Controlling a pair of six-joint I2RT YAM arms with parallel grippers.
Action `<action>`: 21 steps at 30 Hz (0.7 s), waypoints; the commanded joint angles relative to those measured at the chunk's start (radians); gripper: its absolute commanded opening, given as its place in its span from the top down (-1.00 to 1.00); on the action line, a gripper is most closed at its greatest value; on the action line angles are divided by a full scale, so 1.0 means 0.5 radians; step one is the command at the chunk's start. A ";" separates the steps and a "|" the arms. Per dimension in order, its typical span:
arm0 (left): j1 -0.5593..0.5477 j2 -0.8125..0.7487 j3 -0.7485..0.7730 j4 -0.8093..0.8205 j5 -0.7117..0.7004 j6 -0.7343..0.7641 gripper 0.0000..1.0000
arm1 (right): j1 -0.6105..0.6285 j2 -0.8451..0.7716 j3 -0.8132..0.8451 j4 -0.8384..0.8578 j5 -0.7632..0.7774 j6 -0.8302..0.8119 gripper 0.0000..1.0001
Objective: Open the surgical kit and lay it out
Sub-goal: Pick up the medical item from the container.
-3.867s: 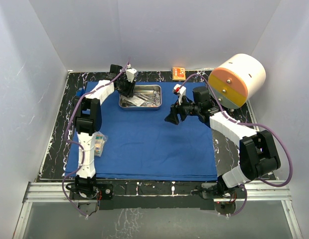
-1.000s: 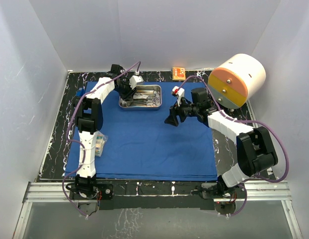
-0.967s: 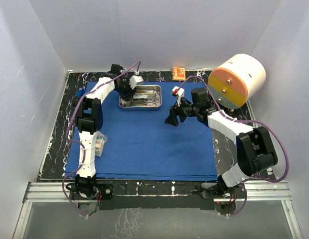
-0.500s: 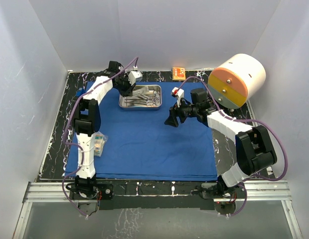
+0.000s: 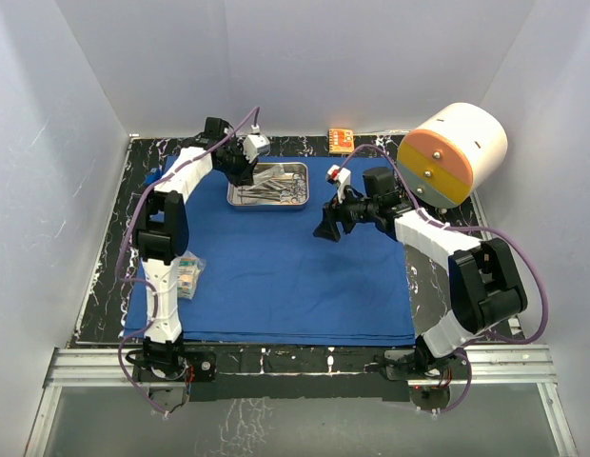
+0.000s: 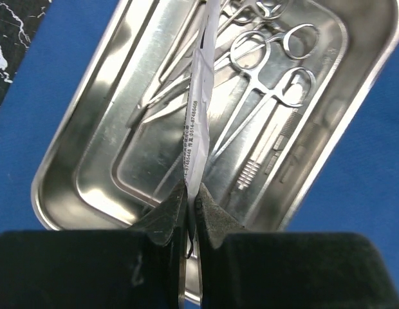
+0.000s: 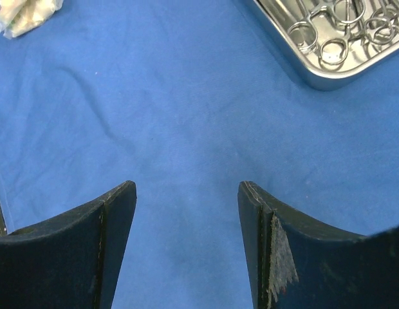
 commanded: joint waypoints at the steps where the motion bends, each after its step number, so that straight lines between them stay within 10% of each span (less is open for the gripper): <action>1: -0.001 -0.415 -0.119 -0.014 0.209 -0.125 0.99 | -0.004 0.047 0.198 0.022 -0.011 0.052 -0.26; 21: -0.001 -1.489 -1.276 0.585 1.112 -0.996 0.87 | 0.079 0.297 0.741 0.186 -0.280 0.399 -0.63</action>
